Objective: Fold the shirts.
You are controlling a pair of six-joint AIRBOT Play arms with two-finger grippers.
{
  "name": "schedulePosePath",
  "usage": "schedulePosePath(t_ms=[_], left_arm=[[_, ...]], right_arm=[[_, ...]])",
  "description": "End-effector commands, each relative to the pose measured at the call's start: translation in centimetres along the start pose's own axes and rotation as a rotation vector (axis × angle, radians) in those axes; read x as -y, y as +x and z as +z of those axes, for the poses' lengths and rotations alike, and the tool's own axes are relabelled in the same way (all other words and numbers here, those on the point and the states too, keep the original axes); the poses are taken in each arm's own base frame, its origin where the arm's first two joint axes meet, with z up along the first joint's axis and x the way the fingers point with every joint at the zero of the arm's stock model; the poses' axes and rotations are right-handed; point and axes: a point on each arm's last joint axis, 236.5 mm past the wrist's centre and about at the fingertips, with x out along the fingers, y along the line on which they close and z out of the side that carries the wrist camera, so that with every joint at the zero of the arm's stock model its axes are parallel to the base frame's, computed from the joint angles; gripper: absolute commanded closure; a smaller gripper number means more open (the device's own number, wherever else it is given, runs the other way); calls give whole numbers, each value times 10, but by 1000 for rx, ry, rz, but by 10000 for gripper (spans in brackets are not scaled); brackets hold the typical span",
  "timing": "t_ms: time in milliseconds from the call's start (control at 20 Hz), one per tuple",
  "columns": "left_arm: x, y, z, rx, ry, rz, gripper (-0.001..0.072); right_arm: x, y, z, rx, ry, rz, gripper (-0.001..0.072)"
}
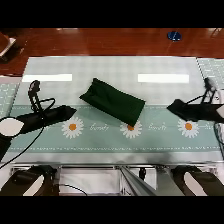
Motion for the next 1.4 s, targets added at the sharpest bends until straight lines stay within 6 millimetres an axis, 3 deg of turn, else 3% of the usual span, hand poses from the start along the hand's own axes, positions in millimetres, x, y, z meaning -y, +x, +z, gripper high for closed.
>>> schedulePosePath(t_ms=[0,200,450,500,600,650,750,900,1050,1200,1350], left_arm=[[-4,5,-1,-12,-10,10,689],[-6,7,-2,-19,-14,14,689],[-6,7,-2,-19,-14,14,689],[-6,7,-2,-18,-13,14,689],[-6,7,-3,-19,-15,13,689],[-5,7,-3,-19,-16,12,689],[-5,7,-3,-19,-16,12,689],[-6,7,-2,-16,-16,13,689],[-6,7,-2,-16,-15,13,689],[-6,7,-2,-16,-15,13,689],[-5,7,-4,-25,-15,12,689]], right_arm=[[-24,53,-34,-112,76,117,305],[-56,99,-54,-279,110,206,305],[-84,137,-76,-450,62,215,305],[-92,143,-76,-465,37,223,336],[-114,147,-68,-470,-58,267,612],[-129,144,-60,-450,-135,302,683],[-167,128,-32,-396,-228,373,683],[-225,85,10,-324,-384,466,683],[-262,39,60,-192,-503,443,683],[-275,-10,108,-67,-556,390,683],[-259,-59,147,1,-539,344,683]])
